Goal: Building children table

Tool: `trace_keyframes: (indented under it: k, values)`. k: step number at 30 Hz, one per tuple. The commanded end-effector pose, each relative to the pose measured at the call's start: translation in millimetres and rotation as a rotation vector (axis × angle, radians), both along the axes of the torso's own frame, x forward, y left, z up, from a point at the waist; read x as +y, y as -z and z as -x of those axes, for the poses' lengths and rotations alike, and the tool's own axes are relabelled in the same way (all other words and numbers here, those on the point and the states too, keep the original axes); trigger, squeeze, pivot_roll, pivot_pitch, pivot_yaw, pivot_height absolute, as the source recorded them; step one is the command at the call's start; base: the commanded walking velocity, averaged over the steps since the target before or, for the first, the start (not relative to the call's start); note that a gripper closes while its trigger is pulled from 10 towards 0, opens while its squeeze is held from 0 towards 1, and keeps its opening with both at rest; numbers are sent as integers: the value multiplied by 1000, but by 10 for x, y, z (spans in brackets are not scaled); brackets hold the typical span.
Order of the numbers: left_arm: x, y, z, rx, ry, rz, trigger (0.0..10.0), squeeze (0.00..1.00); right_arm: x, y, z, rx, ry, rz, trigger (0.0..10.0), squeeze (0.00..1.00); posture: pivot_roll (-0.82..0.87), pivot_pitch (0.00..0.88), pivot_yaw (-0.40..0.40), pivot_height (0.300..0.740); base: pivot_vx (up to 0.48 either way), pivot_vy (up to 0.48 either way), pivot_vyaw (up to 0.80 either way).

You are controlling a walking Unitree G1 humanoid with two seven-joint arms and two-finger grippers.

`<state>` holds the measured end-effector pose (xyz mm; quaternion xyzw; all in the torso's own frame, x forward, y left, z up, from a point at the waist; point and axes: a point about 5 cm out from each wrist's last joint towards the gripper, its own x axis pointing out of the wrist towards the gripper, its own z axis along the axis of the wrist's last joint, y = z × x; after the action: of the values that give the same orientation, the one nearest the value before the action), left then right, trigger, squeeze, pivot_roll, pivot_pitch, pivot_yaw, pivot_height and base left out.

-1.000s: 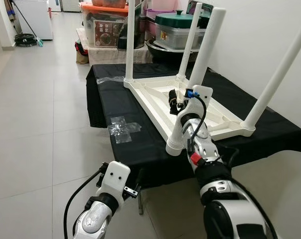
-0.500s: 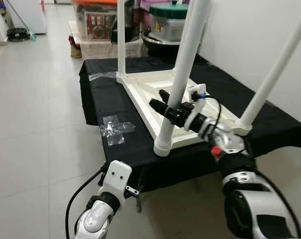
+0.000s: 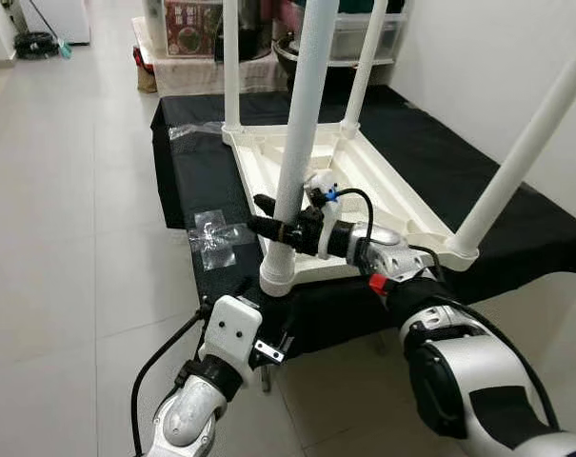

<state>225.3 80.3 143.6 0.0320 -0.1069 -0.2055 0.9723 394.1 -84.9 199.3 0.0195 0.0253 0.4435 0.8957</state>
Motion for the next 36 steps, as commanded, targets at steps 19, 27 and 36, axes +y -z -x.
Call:
trace_keyframes:
  k: [19, 27, 36]
  values:
    - [26, 70, -12, 28, -12, -17, 10000, 0, -546, 177, -73, 44, 1209, -17, 0, 0, 82, 37, -111, 740, 0, 0, 0]
    - [25, 67, -16, 30, -14, -16, 10000, 0, -188, -8, -92, -86, 912, -152, 10000, 1000, 75, 41, -111, 740, 0, 0, 0]
    - [15, 69, -23, 29, -12, -11, 10000, 0, -235, -68, -57, -39, 221, -195, 10000, 0, 77, 38, -113, 740, 0, 0, 0]
